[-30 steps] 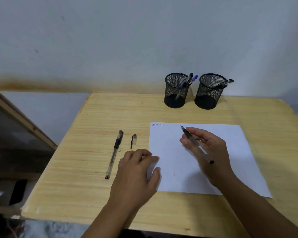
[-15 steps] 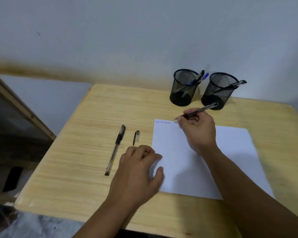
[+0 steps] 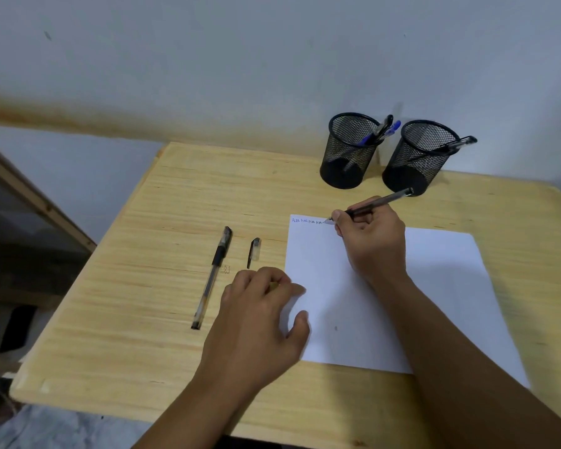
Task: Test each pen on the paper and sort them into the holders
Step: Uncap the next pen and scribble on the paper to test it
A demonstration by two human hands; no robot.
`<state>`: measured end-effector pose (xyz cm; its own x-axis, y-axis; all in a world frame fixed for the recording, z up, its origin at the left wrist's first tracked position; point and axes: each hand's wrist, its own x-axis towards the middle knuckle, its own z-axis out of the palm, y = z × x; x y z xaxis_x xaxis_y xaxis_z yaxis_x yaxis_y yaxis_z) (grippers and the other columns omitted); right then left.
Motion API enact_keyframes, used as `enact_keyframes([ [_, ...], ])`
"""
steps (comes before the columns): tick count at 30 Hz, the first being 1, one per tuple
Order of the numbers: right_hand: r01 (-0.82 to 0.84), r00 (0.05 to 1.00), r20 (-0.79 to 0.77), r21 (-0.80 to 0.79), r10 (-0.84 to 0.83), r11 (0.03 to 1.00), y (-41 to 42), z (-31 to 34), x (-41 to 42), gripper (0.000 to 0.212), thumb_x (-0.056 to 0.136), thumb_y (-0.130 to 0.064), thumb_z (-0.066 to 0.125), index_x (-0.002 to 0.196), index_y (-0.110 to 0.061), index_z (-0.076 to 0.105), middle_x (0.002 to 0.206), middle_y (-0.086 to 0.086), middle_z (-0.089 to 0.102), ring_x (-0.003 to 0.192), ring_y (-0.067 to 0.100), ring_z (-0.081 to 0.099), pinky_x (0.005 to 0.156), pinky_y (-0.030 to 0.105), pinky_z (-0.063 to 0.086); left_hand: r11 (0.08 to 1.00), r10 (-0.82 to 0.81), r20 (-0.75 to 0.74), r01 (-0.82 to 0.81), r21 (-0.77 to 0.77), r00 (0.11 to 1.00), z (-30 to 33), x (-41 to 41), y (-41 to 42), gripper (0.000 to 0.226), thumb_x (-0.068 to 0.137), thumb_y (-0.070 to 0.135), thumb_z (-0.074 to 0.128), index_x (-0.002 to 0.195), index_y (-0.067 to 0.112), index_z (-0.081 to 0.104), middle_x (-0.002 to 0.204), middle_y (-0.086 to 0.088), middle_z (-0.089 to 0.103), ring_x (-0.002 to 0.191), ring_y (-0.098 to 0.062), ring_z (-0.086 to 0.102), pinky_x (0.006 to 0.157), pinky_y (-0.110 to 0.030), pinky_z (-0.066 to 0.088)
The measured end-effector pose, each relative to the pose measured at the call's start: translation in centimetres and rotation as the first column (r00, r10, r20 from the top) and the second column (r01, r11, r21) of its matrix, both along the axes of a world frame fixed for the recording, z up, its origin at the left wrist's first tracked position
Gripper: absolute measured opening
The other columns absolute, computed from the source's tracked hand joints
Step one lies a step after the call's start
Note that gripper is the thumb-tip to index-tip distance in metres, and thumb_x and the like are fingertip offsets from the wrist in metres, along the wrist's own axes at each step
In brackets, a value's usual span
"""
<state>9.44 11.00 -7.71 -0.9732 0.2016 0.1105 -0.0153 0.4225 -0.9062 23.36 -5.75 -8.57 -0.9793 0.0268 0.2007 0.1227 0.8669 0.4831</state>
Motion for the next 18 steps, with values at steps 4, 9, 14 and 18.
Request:
enact_keyframes([
  [4, 0.008, 1.0, -0.015, 0.03, -0.007, 1.0, -0.11, 0.07, 0.12, 0.022, 0.085, -0.03, 0.076, 0.092, -0.011, 0.068, 0.078, -0.003, 0.075, 0.074, 0.009, 0.074, 0.08, 0.037, 0.062, 1.0, 0.002, -0.004, -0.002, 0.009, 1.0, -0.05, 0.0, 0.0, 0.033, 0.082, 0.045, 0.058, 0.111, 0.035, 0.067, 0.111, 0.018, 0.055, 0.108, -0.011, 0.047, 0.088, -0.032, 0.042],
  [9, -0.005, 1.0, -0.022, 0.074, 0.007, 0.997, -0.14, 0.21, 0.18, 0.016, 0.086, -0.027, 0.075, 0.088, -0.015, 0.065, 0.076, -0.006, 0.073, 0.076, 0.009, 0.073, 0.08, 0.034, 0.06, 1.0, 0.004, -0.003, -0.004, 0.013, 1.0, -0.14, 0.05, 0.05, 0.033, 0.082, 0.044, 0.059, 0.112, 0.035, 0.067, 0.111, 0.019, 0.055, 0.107, -0.009, 0.045, 0.086, -0.03, 0.039],
  [14, -0.001, 0.999, -0.033, 0.066, 0.003, 0.998, -0.08, 0.1, 0.14, 0.018, 0.086, -0.028, 0.074, 0.09, -0.012, 0.066, 0.079, -0.002, 0.075, 0.076, 0.011, 0.073, 0.081, 0.036, 0.061, 1.0, 0.0, -0.002, 0.0, 0.03, 1.0, -0.21, 0.05, 0.08, 0.033, 0.082, 0.045, 0.058, 0.112, 0.036, 0.066, 0.112, 0.02, 0.053, 0.108, -0.008, 0.044, 0.086, -0.029, 0.034],
  [18, 0.003, 1.0, -0.026, 0.067, -0.002, 0.998, 0.02, 0.17, 0.18, 0.015, 0.087, -0.025, 0.074, 0.088, -0.016, 0.062, 0.08, 0.0, 0.075, 0.077, 0.011, 0.073, 0.081, 0.034, 0.06, 1.0, -0.01, 0.01, 0.009, 0.025, 1.0, -0.2, 0.05, 0.08, 0.034, 0.082, 0.045, 0.057, 0.114, 0.036, 0.065, 0.112, 0.021, 0.052, 0.109, -0.006, 0.042, 0.086, -0.027, 0.031],
])
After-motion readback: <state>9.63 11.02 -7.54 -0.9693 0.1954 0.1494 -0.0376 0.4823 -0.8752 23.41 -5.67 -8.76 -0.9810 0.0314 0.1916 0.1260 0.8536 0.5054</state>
